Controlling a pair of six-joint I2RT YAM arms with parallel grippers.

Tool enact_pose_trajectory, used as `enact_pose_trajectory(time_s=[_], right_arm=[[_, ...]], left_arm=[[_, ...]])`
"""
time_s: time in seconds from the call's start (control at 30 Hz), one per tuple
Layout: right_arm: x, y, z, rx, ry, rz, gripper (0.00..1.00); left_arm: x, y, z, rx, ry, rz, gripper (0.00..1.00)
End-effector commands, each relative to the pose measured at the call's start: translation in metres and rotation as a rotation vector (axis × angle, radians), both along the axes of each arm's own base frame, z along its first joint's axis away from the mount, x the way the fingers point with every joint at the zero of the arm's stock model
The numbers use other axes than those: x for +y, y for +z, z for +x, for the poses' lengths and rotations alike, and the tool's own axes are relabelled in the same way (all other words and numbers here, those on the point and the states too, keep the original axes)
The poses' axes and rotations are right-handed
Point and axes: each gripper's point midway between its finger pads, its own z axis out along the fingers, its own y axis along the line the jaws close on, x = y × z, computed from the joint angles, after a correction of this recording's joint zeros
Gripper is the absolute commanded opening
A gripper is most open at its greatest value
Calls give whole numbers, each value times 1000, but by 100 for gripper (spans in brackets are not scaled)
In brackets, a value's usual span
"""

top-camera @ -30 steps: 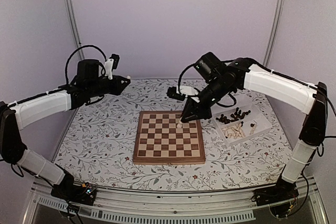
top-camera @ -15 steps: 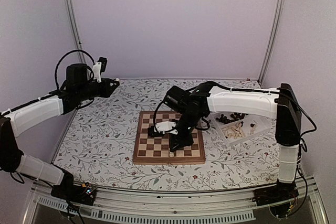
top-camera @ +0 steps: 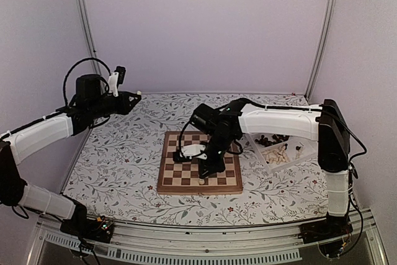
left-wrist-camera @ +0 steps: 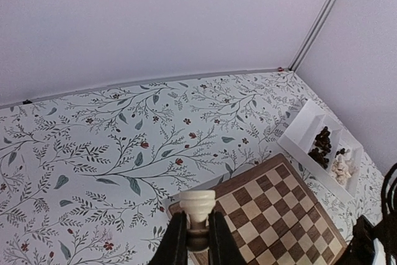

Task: Set up the chess pieces on the board
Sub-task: Place the chess piece on the chessboard.

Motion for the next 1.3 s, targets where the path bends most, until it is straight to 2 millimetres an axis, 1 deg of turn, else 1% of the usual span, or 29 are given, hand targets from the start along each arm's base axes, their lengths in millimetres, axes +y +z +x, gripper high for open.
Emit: enact_pose_trajectory(time_s=[0.0,0.2,0.23,0.33,0.4,0.43,0.47,0.57,0.67,0.7,0.8,0.9,0.93,0.97,1.03,1.1,1.17,1.27], right_arm=[[-3,-4,5,-29,-14,-10,4],[-5,-11,5,-22,-19,-22,6],[-5,-11,5,-23,-19,-24,9],[-6,-10,6,-23,-25,-22,25],[-7,-7,5,-23,-24,-21,33],[-8,-5,5,-23,-24,-21,34],[-8,0,5,-23,-25,-12,35],[-6,28,10,-6,-40,40,40],[-11,56,20,-11,-52,88,45],[-15,71,23,-28,-56,119,45],[-30,100,33,-99,-49,180,45],[-46,107,42,-197,-39,200,45],[-49,117,42,-241,-24,225,45],[-50,121,42,-273,-3,242,45],[-50,139,41,-328,24,289,46],[-46,154,44,-375,42,333,46],[-40,167,45,-418,62,374,47],[-30,179,41,-474,119,403,49]], left_arm=[[-1,9,-1,-26,-24,-31,4],[-3,8,-1,-20,-29,-32,4],[-3,7,-1,-18,-29,-32,4],[-3,7,-1,-19,-29,-31,4],[-3,7,-1,-18,-32,-31,4],[-3,6,-1,-16,-35,-31,4],[-4,5,-1,-15,-37,-30,4],[-8,2,-1,-4,-62,-31,5],[-22,-4,-6,24,-149,-42,5],[-28,-5,-9,36,-183,-49,6],[-57,-3,-28,72,-316,-75,8],[-87,-3,-63,159,-487,-117,8],[-95,-2,-74,182,-534,-134,8],[-102,-2,-84,206,-575,-149,8],[-115,-3,-103,244,-646,-168,8],[-127,-3,-120,276,-713,-183,8],[-138,-4,-132,311,-765,-191,8],[-151,-8,-145,369,-821,-190,8]])
